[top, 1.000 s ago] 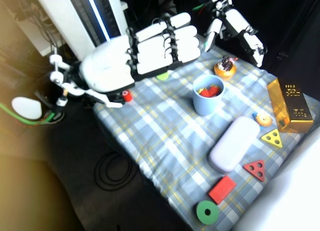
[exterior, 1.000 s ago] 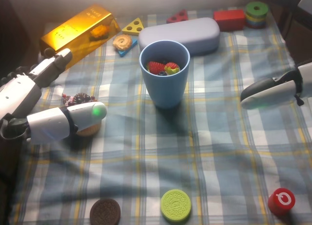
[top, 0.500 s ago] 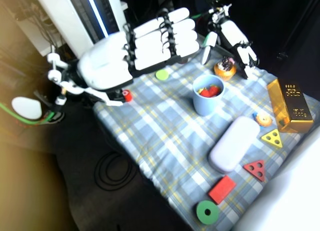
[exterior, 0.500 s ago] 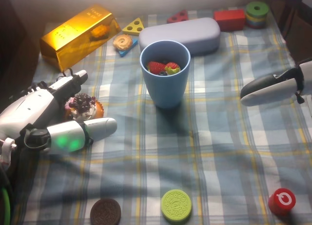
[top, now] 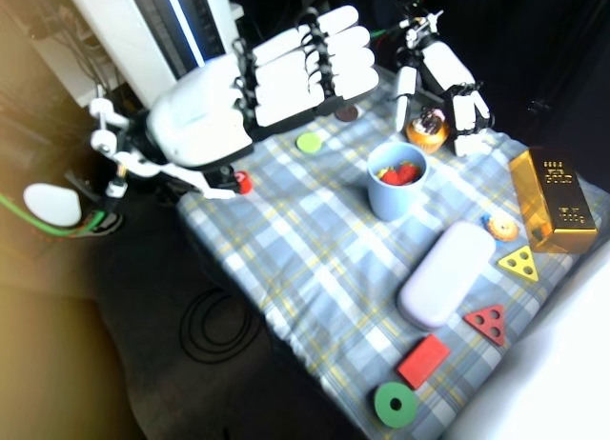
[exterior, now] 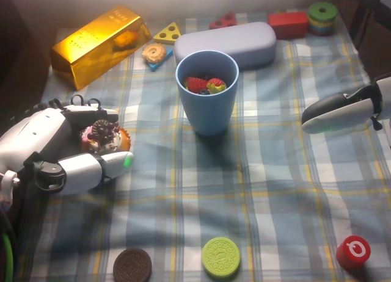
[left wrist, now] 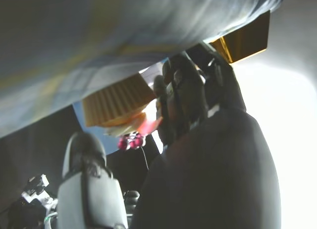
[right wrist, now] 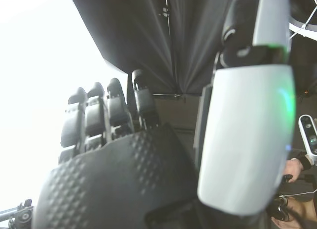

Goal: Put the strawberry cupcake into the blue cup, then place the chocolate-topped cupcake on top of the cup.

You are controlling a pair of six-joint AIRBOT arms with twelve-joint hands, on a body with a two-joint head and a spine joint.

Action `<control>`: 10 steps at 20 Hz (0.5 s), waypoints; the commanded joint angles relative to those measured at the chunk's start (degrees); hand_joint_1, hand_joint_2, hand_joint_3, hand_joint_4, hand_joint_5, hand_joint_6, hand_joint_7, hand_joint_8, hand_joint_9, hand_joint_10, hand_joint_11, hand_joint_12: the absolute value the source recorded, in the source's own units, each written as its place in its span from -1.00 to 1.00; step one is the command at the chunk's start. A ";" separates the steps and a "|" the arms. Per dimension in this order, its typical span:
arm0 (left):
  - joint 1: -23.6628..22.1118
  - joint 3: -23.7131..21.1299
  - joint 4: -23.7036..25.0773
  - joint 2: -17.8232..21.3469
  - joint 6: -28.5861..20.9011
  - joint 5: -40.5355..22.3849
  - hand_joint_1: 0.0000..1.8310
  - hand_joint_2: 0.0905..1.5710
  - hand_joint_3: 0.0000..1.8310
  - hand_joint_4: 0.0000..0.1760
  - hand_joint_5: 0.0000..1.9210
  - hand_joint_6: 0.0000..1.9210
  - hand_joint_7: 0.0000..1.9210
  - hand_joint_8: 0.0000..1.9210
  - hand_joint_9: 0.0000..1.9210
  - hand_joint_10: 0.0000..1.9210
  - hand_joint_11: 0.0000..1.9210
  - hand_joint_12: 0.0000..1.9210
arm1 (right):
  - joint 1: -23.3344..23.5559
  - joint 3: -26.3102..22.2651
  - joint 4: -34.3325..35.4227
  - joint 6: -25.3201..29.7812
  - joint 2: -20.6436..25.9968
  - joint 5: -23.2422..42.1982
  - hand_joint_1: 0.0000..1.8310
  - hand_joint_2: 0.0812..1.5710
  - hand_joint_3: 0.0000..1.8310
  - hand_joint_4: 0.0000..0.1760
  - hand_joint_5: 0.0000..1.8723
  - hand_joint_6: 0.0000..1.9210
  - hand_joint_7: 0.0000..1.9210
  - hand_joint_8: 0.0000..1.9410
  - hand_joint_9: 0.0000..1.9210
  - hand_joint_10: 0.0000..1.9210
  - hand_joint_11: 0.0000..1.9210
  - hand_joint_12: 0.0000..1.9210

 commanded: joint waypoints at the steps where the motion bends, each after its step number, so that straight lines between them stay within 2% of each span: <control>1: -0.78 0.41 1.52 -0.35 -0.40 -3.89 -0.33 0.27 -0.99 -0.48 -0.32 -1.00 -0.53 -1.00 -0.41 -1.00 -0.67 -0.30 | 0.56 -0.24 2.16 0.43 -0.18 7.18 -0.42 -0.09 -0.98 -0.03 -1.00 -1.00 -1.00 -1.00 -1.00 -1.00 -0.98 -0.98; 2: -0.79 0.44 1.52 -0.35 -0.40 -3.75 -0.31 0.25 -1.00 -0.39 -0.31 -0.99 -0.53 -1.00 -0.42 -1.00 -0.69 -0.31 | 0.56 -0.24 2.16 0.54 -0.18 7.26 -0.42 -0.09 -0.98 -0.03 -1.00 -1.00 -1.00 -1.00 -1.00 -1.00 -0.98 -0.98; 3: -0.79 0.44 1.52 -0.35 -0.40 -3.75 -0.29 0.24 -1.00 0.12 -0.31 -0.99 -0.55 -1.00 -0.44 -1.00 -0.70 -0.32 | 0.56 -0.24 2.16 0.69 -0.18 7.46 -0.42 -0.08 -0.98 -0.03 -1.00 -1.00 -1.00 -1.00 -1.00 -1.00 -0.98 -0.98; 4: -0.79 0.42 1.52 -0.35 -0.40 -3.76 -0.25 0.25 -1.00 -0.10 -0.28 -0.98 -0.55 -1.00 -0.44 -1.00 -0.71 -0.32 | 0.56 -0.24 2.16 0.70 -0.18 7.52 -0.42 -0.08 -0.98 -0.03 -1.00 -1.00 -1.00 -1.00 -1.00 -1.00 -0.98 -0.98; 7: -0.79 0.43 1.54 -0.32 -0.41 -3.65 -0.15 0.29 -1.00 0.14 -0.24 -0.98 -0.57 -1.00 -0.45 -1.00 -0.69 -0.27 | 0.56 -0.23 2.10 0.70 -0.29 7.64 -0.42 -0.08 -0.99 -0.03 -1.00 -1.00 -1.00 -1.00 -1.00 -1.00 -0.98 -0.98; 8: -0.84 0.42 1.63 -0.31 -0.41 -3.65 -0.11 0.31 -1.00 -0.30 -0.20 -0.98 -0.55 -1.00 -0.44 -1.00 -0.71 -0.21 | 0.56 -0.22 1.94 0.70 -0.34 7.64 -0.42 -0.08 -0.99 -0.03 -1.00 -1.00 -1.00 -1.00 -1.00 -1.00 -0.98 -0.98; 9: -0.95 0.38 1.75 -0.27 -0.41 -3.65 -0.12 0.32 -1.00 -0.49 -0.16 -0.97 -0.53 -0.99 -0.40 -0.99 -0.67 -0.17 | 0.56 -0.24 1.90 0.77 -0.40 7.64 -0.42 -0.08 -0.99 -0.03 -1.00 -1.00 -1.00 -1.00 -1.00 -1.00 -0.98 -0.98; 10: -1.12 0.32 1.90 -0.20 -0.41 -3.60 -0.14 0.33 -0.99 -0.26 -0.15 -0.96 -0.54 -1.00 -0.43 -1.00 -0.71 -0.19 | 0.56 -0.21 1.91 0.85 -0.44 7.65 -0.42 -0.08 -0.99 -0.03 -1.00 -1.00 -1.00 -1.00 -1.00 -1.00 -0.98 -0.98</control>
